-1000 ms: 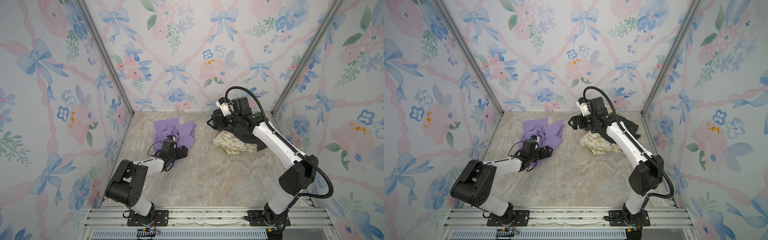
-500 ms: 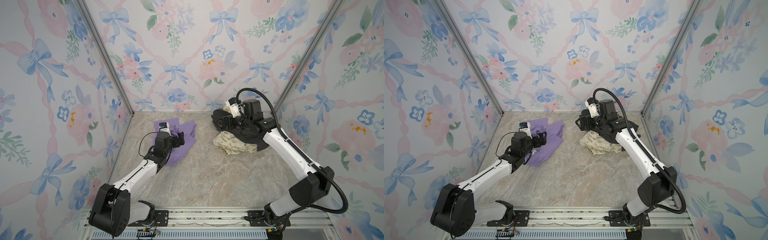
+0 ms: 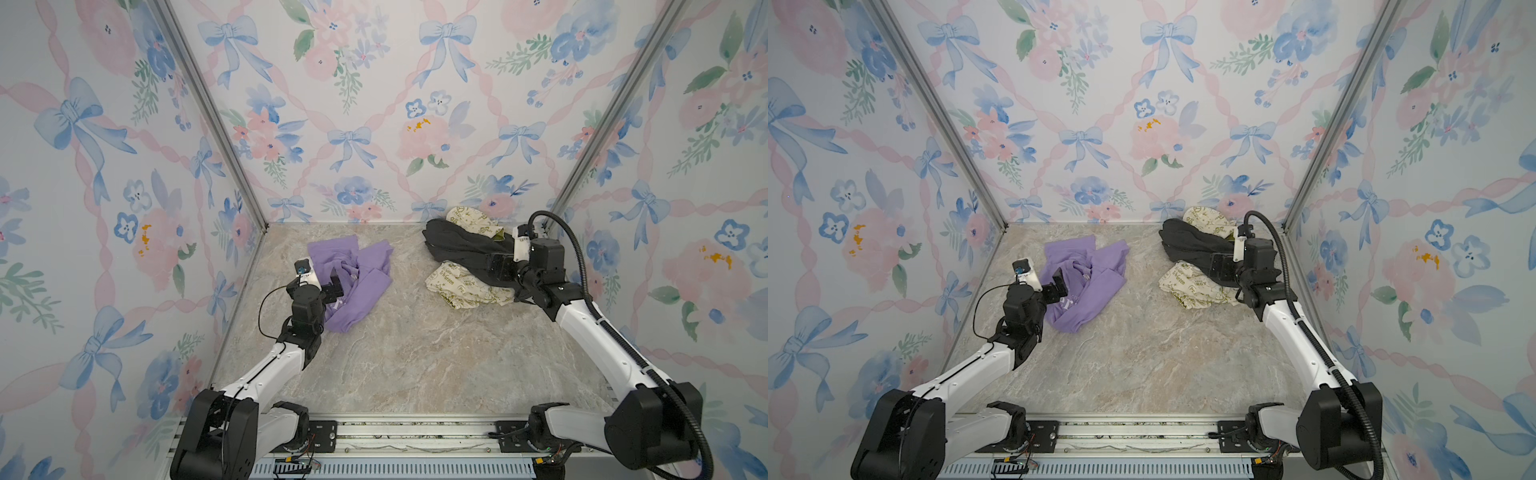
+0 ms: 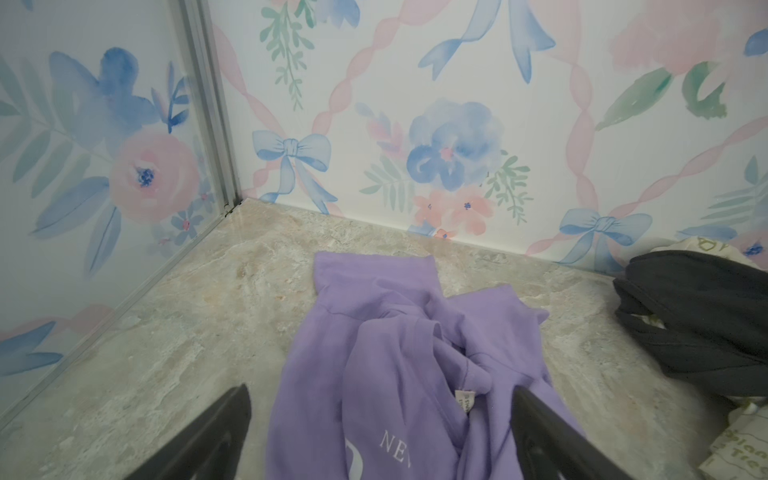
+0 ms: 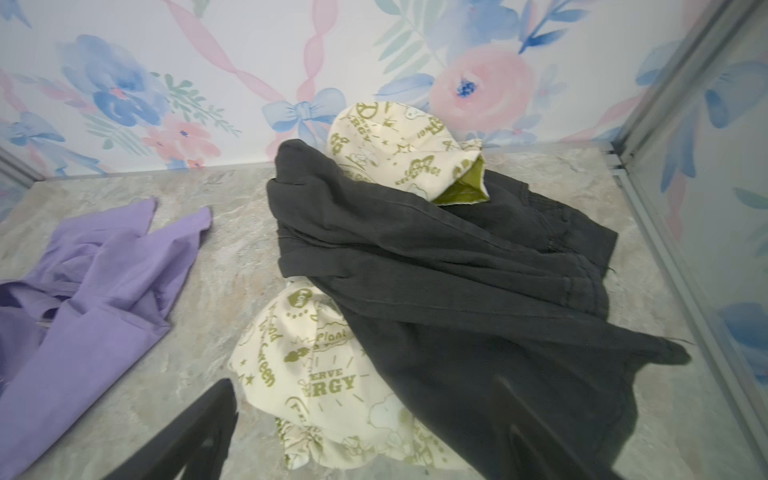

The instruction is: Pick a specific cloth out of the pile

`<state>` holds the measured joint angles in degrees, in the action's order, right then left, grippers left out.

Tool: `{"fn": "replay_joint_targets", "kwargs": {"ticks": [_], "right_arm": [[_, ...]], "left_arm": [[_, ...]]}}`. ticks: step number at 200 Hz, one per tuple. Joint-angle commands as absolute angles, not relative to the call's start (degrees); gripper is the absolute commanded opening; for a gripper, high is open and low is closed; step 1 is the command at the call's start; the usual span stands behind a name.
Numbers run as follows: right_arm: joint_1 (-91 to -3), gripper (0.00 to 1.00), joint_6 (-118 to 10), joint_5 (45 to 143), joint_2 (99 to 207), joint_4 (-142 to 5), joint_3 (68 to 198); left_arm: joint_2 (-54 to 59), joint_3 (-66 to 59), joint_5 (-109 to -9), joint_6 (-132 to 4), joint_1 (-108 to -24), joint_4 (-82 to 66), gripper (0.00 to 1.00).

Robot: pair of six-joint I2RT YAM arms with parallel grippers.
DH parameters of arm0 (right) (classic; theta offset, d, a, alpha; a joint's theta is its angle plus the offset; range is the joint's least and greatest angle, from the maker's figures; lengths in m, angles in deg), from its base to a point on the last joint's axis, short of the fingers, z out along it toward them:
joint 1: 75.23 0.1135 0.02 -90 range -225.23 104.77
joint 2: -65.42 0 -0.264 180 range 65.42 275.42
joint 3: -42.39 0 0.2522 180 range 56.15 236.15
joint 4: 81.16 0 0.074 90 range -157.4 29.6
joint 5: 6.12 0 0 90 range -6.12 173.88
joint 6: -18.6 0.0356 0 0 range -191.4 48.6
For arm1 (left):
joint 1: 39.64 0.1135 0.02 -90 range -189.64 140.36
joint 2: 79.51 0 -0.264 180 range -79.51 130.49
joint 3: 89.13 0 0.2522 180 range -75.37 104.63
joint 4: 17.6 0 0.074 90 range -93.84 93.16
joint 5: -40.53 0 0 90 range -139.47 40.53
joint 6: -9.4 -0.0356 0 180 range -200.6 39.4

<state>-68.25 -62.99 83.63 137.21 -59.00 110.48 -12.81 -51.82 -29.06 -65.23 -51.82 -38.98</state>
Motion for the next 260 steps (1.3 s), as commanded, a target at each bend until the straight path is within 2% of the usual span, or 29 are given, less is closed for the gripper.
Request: {"fn": "replay_joint_targets", "kwargs": {"ticks": [1,37,84,170,210,226,260], "right_arm": [[-70.4,0.97,-64.7,78.6,136.1,-66.1,104.8],[-73.0,0.97,-67.2,77.6,137.7,-69.3,98.8],[-73.0,0.97,-71.1,74.0,141.0,-82.8,91.6],[-73.2,0.97,-68.9,73.4,152.6,-100.8,88.2],[-73.0,0.97,-69.5,74.4,152.3,-101.7,87.4],[-72.9,0.97,-70.2,75.6,152.0,-103.3,86.4],[-73.0,0.97,-70.5,76.6,151.6,-109.3,82.8]], "left_arm": [[-10.5,-56.4,-27.1,-66.5,-50.0,-49.4,0.98],[-5.6,-56.7,-26.6,-71.2,-48.4,-54.6,0.98],[0.2,-60.3,-25.9,-72.8,-47.6,-63.7,0.98],[5.6,-61.7,-30.4,-74.1,-45.8,-72.6,0.98],[7.0,-62.7,-33.6,-75.5,-45.9,-75.2,0.98],[10.0,-65.0,-36.3,-77.4,-46.0,-83.4,0.98],[9.5,-64.5,-34.6,-77.2,-46.7,-81.3,0.98]]}}
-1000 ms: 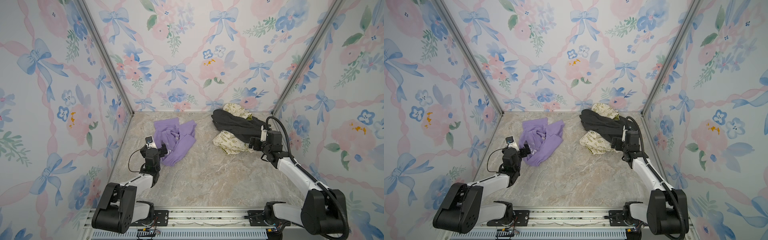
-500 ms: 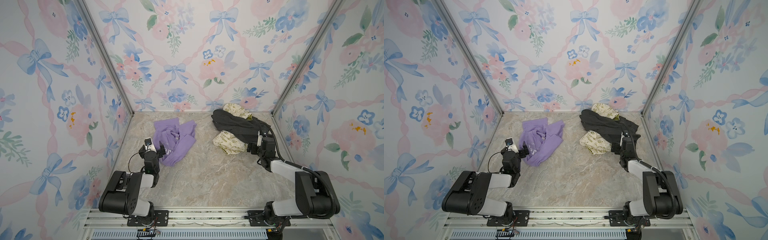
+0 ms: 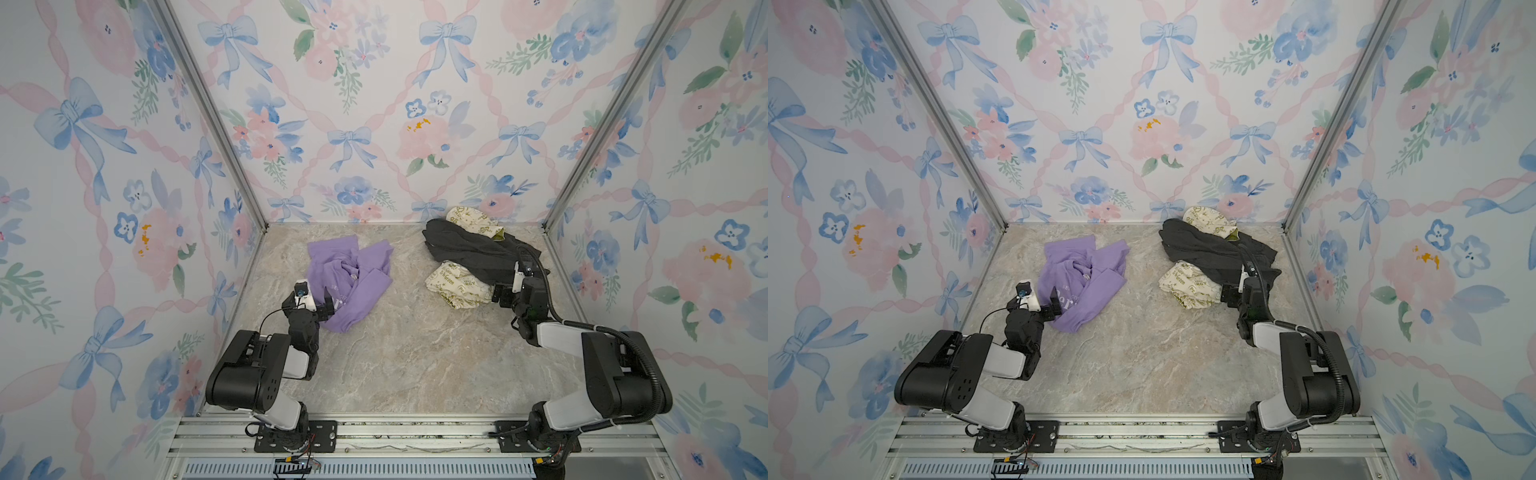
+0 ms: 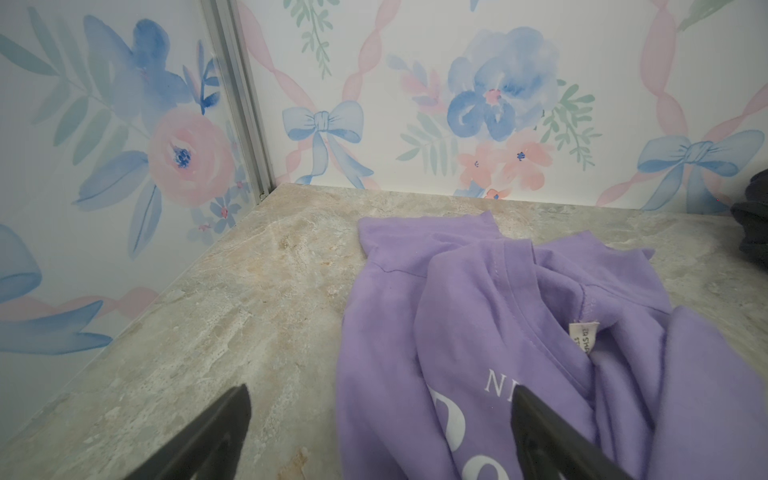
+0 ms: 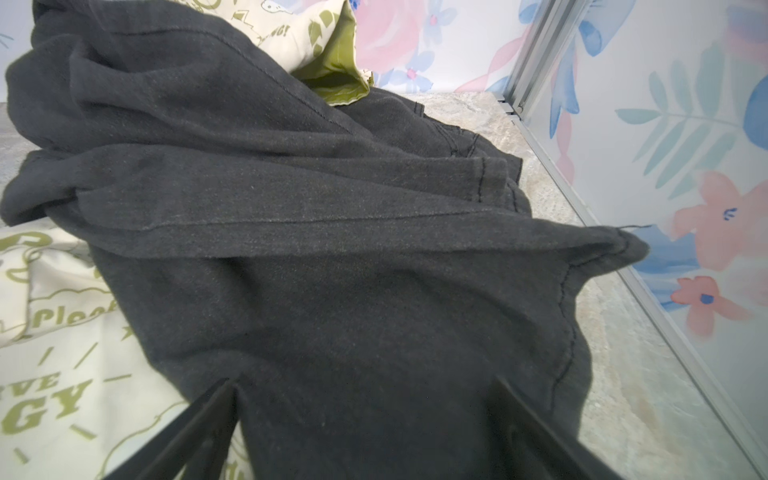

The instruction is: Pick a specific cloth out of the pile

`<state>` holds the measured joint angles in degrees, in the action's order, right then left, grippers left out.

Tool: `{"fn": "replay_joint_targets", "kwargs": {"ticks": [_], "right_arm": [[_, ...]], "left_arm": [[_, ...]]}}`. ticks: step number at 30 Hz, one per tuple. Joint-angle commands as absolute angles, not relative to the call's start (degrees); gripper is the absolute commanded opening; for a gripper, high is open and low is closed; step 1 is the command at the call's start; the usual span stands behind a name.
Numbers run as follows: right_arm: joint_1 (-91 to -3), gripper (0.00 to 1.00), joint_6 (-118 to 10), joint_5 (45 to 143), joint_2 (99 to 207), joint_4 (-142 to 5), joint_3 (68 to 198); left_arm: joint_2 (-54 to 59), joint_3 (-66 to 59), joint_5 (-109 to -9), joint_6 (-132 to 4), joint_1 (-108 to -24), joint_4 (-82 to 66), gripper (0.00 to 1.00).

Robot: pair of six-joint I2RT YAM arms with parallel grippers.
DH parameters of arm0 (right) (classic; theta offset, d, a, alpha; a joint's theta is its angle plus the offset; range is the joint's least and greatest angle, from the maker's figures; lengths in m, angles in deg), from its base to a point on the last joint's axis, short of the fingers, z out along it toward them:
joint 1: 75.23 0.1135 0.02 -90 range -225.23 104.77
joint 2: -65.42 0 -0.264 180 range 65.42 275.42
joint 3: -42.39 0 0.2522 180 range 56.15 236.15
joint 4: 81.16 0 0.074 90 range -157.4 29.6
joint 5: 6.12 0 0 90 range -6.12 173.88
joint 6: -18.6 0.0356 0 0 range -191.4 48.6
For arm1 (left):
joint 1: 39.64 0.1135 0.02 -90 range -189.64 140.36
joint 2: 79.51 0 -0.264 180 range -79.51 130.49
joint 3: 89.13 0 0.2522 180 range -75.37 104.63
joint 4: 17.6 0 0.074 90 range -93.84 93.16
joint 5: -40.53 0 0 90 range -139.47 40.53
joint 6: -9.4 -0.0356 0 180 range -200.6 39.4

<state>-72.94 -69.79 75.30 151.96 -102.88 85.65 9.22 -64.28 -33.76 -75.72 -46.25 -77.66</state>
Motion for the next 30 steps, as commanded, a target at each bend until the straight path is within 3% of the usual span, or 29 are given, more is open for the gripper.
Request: {"fn": "replay_joint_targets", "kwargs": {"ticks": [1,4,6,30], "right_arm": [[-73.0,0.97,-70.5,76.7,151.6,-109.4,82.7],[-73.1,0.97,-70.6,78.2,154.7,-122.3,77.7],[-73.0,0.97,-70.7,77.5,153.5,-117.5,78.9],[-72.4,0.97,-71.1,76.2,154.0,-119.2,78.6]], "left_arm": [[9.5,-64.5,-34.6,-77.3,-46.7,-81.3,0.98],[9.5,-64.5,-34.5,-77.3,-46.7,-81.3,0.98],[9.4,-64.5,-34.4,-77.3,-46.7,-81.3,0.98],[9.5,-64.5,-34.7,-77.2,-46.7,-81.3,0.98]]}}
